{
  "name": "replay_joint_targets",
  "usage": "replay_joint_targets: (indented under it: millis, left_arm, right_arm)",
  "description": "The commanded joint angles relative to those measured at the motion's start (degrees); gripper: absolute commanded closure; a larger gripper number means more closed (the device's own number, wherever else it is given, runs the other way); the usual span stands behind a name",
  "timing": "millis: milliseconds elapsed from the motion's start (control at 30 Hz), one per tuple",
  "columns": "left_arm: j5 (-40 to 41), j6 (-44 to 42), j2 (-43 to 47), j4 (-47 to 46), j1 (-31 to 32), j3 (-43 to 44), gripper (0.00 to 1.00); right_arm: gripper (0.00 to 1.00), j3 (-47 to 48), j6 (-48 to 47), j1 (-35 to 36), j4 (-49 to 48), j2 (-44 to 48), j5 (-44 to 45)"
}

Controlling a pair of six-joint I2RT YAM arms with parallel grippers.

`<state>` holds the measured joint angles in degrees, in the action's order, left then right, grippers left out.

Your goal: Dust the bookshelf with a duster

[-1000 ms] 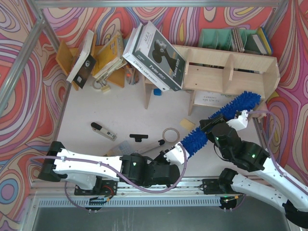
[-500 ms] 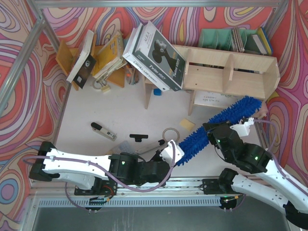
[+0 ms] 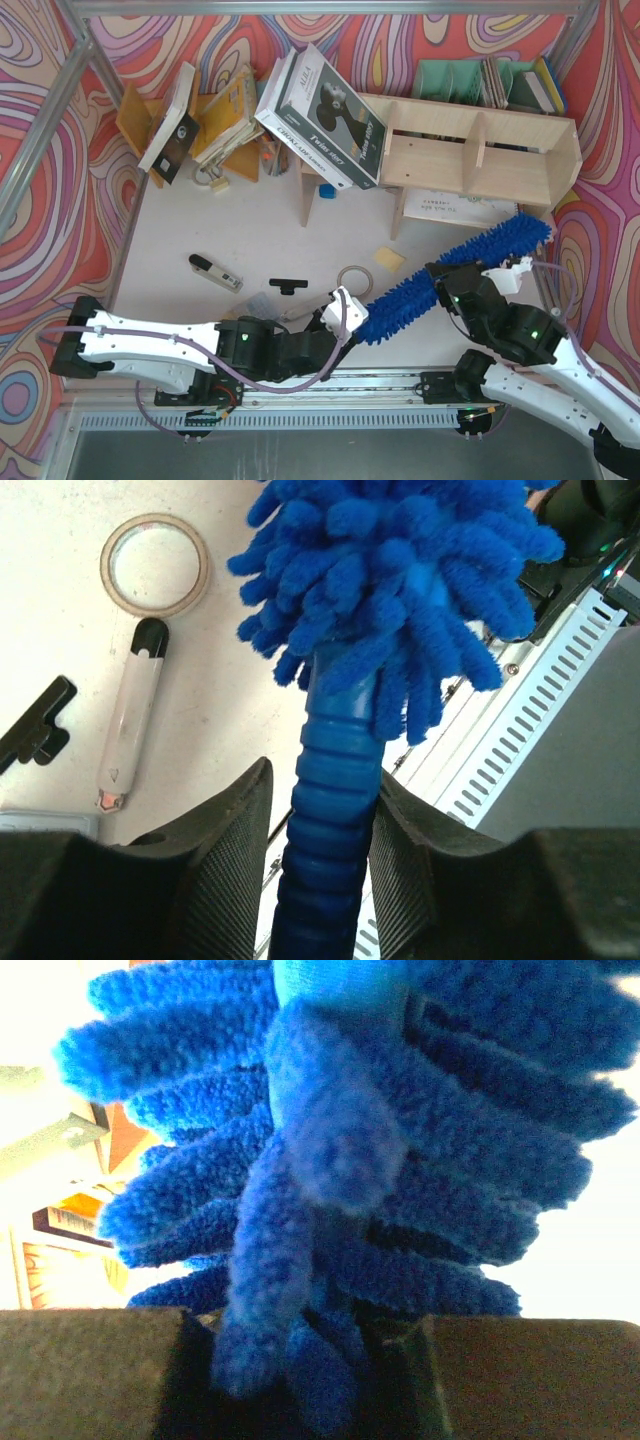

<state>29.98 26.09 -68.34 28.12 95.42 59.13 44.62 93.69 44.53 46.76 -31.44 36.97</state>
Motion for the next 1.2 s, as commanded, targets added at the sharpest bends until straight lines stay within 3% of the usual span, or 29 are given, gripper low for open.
replay_joint_targets:
  millis: [0, 400, 733, 767, 900, 1000, 1167]
  left_arm:
    - [-1.0, 1.4, 1.4, -1.0, -1.1, -2.4, 0.55]
    - [-4.6, -0.2, -1.7, -1.9, -1.7, 1.6, 0.75]
    - [-2.6, -0.4, 0.2, -4.5, -1.9, 0.9, 0.67]
    - [-2.6, -0.5, 0.1, -4.6, -1.9, 1.0, 0.69]
    - [-1.2, -0.2, -0.5, -3.5, -2.2, 2.0, 0.96]
    - [1.7, 0.8, -0.1, -1.8, -2.3, 2.5, 1.00]
    - [2.1, 1.3, 2.0, 0.6, -3.1, 3.1, 1.00]
  right_arm:
    - [1.00, -0.1, 3.9, -0.3, 1.5, 1.2, 2.1]
    - [1.00, -1.9, 3.4, -0.3, -1.1, -0.5, 0.6]
    - [1.00, -2.9, 3.3, -0.3, -1.8, 0.0, 0.6]
    - [1.00, -2.9, 3.3, -0.3, -1.9, 0.0, 0.6]
    - [1.00, -2.5, 2.9, -0.3, -1.5, -0.2, 0.7]
    - [0.86, -2.1, 3.0, -0.3, -0.4, 0.1, 1.1]
    - [0.48, -1.0, 0.0, -0.3, 0.2, 1.2, 2.4]
